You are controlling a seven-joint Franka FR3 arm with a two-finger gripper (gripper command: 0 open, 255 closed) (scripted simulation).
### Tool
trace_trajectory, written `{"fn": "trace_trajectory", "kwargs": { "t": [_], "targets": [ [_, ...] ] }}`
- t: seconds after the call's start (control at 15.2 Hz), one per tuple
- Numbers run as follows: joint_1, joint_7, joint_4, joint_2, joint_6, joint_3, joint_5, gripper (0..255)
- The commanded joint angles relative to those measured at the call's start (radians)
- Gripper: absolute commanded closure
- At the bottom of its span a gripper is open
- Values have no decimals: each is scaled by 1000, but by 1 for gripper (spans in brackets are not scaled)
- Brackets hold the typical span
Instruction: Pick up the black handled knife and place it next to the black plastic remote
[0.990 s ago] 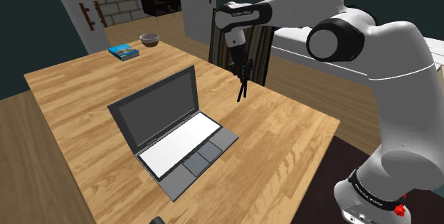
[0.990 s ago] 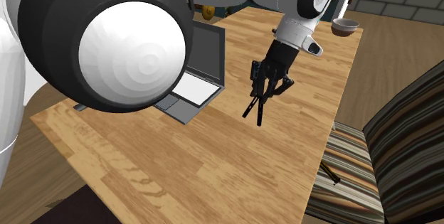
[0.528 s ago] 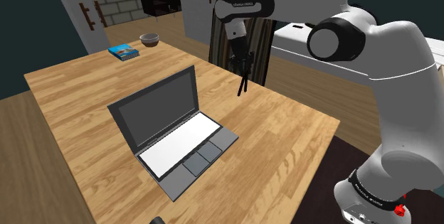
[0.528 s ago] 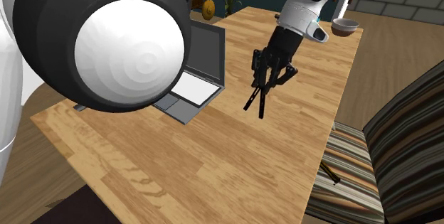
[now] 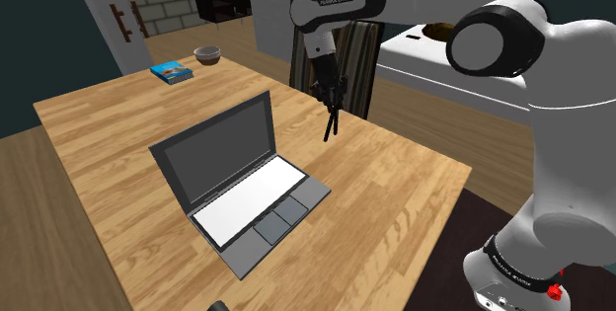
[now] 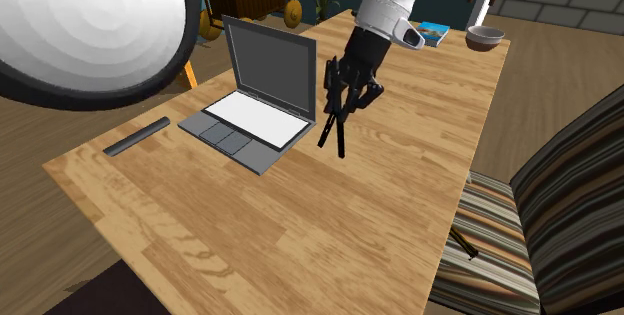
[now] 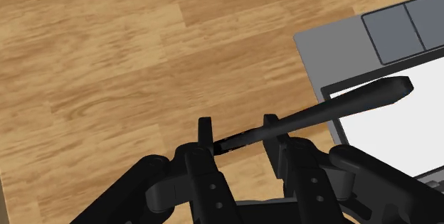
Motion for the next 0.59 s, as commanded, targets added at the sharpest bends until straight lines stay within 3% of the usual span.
{"fn": "trace_trajectory", "kwargs": {
  "t": [0.0,0.53],
  "targets": [
    [25,35,-90,-59,35,12,13,255],
    [122,175,-304,-195,132,69,70,255]
  ]
}}
